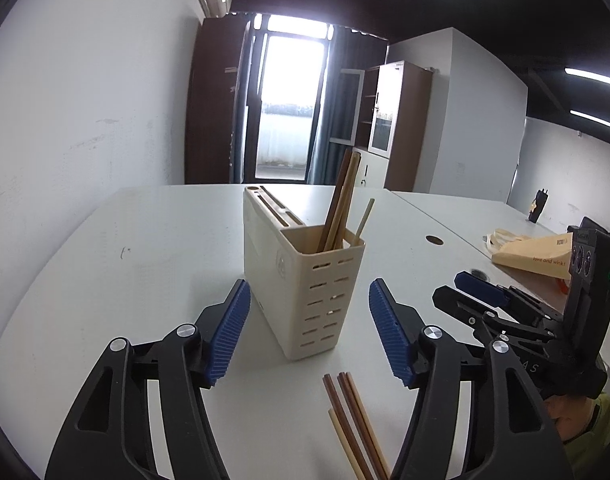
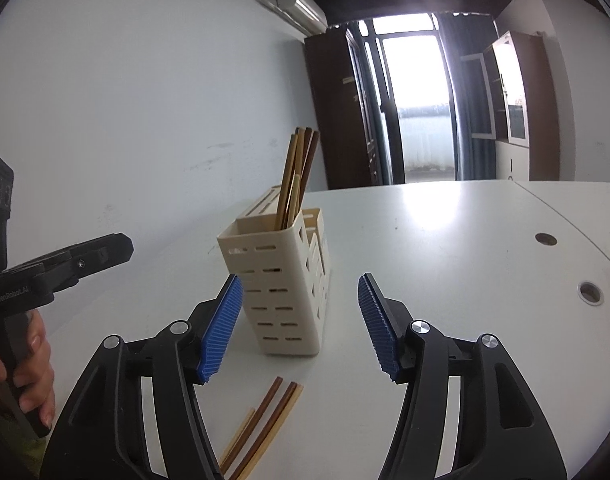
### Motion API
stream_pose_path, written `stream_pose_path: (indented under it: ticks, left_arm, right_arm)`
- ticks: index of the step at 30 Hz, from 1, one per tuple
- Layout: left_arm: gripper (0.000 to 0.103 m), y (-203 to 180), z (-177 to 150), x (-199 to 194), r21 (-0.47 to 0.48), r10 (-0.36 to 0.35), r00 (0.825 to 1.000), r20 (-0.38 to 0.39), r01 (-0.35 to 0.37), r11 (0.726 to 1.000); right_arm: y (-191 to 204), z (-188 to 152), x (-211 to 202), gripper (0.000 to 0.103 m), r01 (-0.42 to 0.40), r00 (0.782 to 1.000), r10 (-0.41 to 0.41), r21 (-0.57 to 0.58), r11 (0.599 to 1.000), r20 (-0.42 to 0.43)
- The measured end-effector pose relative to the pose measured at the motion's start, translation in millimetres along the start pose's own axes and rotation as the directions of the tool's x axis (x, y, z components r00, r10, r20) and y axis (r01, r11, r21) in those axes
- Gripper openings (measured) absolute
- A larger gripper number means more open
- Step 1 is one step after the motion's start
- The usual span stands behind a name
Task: Organize utensils
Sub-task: 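Withdraw both grippers from the holder and move them to the remaining chopsticks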
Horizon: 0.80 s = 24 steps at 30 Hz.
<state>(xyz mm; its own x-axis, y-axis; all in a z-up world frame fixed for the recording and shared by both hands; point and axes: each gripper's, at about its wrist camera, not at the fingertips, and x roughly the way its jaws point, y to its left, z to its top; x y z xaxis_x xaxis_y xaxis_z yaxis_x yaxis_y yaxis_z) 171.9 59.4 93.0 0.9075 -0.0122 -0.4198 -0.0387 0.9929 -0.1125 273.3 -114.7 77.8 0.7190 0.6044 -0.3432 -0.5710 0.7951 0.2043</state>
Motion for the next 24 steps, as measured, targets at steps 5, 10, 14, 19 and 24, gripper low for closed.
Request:
stream_pose_path:
  ticks: [5, 10, 14, 19, 24]
  left_arm:
    - [0.064, 1.1, -14.9, -2.4, -0.015, 0.013, 0.999, -0.04, -0.014, 1.0]
    - [0.068, 4.6, -23.8, -4.3, -0.022, 0.019, 0.998, -0.056, -0.021, 1.0]
    - [0.07, 5.1, -31.1, -1.0, -0.017, 0.043, 0.995, -0.087, -0.044, 0.999]
    - [0.072, 12.5, -41.9, 7.4, -0.035, 0.048, 0.988, -0.147, -0.054, 0.998]
    - [0.076, 23.0, -48.7, 6.9, -0.047, 0.048, 0.987, -0.152, -0.056, 0.997]
  right_arm:
    - [8.1, -13.0, 0.7, 0.064, 0.009, 0.998, -0.01, -0.009, 1.0, -0.061]
    - [7.0, -20.4, 9.4, 0.067, 0.029, 0.988, -0.028, 0.006, 1.0, -0.152]
    - [9.0, -25.8, 14.2, 0.067, 0.048, 0.979, -0.048, -0.006, 0.999, -0.2]
    - [13.4, -33.9, 25.0, 0.067, 0.08, 0.954, -0.086, -0.035, 0.996, -0.288]
    - [12.2, -41.2, 39.2, 0.067, 0.105, 0.906, -0.107, -0.027, 0.994, -0.41]
